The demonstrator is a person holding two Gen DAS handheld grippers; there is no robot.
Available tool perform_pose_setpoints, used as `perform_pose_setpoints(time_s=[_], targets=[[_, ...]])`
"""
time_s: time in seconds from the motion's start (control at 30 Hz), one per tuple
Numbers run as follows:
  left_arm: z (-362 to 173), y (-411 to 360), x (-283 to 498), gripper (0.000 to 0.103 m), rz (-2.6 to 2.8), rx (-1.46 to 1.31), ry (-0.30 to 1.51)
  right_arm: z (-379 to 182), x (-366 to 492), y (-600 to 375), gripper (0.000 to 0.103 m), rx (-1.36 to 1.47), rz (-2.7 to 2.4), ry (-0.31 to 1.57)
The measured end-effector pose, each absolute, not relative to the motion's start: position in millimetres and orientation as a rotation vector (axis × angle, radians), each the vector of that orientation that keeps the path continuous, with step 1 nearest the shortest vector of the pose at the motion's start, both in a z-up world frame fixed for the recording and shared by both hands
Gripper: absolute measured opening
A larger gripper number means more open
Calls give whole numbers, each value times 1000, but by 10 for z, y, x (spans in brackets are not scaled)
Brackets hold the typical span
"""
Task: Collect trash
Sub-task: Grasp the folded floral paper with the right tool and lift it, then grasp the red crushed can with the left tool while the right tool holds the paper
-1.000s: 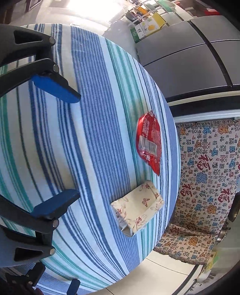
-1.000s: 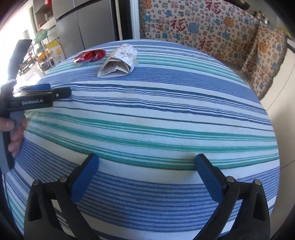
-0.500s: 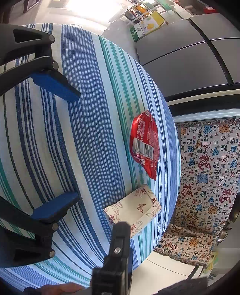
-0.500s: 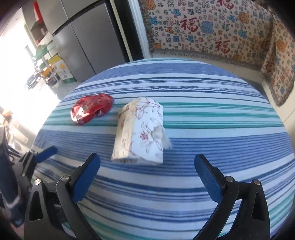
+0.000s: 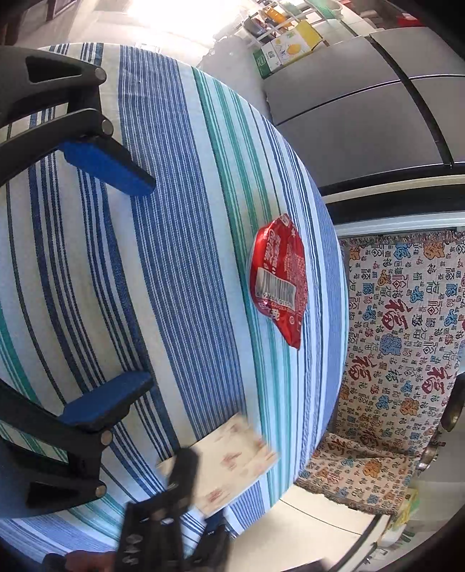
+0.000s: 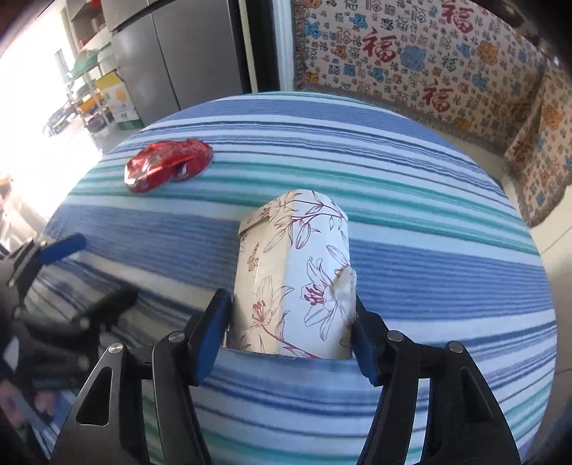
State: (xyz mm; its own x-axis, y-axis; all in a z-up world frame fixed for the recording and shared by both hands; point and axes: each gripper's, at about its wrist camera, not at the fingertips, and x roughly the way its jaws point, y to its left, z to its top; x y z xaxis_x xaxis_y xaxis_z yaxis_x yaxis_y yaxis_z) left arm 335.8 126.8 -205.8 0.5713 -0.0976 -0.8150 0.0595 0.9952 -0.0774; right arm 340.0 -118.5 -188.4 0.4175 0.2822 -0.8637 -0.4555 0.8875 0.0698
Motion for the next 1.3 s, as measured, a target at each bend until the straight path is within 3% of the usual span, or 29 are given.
perform_pose_setpoints(time_s=[0.33,0.63,0.67,0.7,0.77,1.07,1.3], targets=[[-1837,1590,3938,100,-245,-88,858,-1901,2988,-1570,66,-166,464,994],[-2011,1100,4127,99,-245,305,838,-1949,2989,-1518,69,-176,445,926],[-2031,1086,4109,94,-248,307,831,-1951,2987,-1516,69,-176,445,926],[-2045,1075,4096,72,-245,312,835,-1949,2987,-1520,69,-176,446,926],[-2031,1095,4044,46,-228,309,811,-1948,2992,-1516,69,-174,447,927],[-1764,1278,3694,26,-266,145,746,-1898,2947,-1658,67,-100,465,971],[-1623,1034,3267,25,-372,32,763,-1771,2745,-1908,66,-69,463,979]])
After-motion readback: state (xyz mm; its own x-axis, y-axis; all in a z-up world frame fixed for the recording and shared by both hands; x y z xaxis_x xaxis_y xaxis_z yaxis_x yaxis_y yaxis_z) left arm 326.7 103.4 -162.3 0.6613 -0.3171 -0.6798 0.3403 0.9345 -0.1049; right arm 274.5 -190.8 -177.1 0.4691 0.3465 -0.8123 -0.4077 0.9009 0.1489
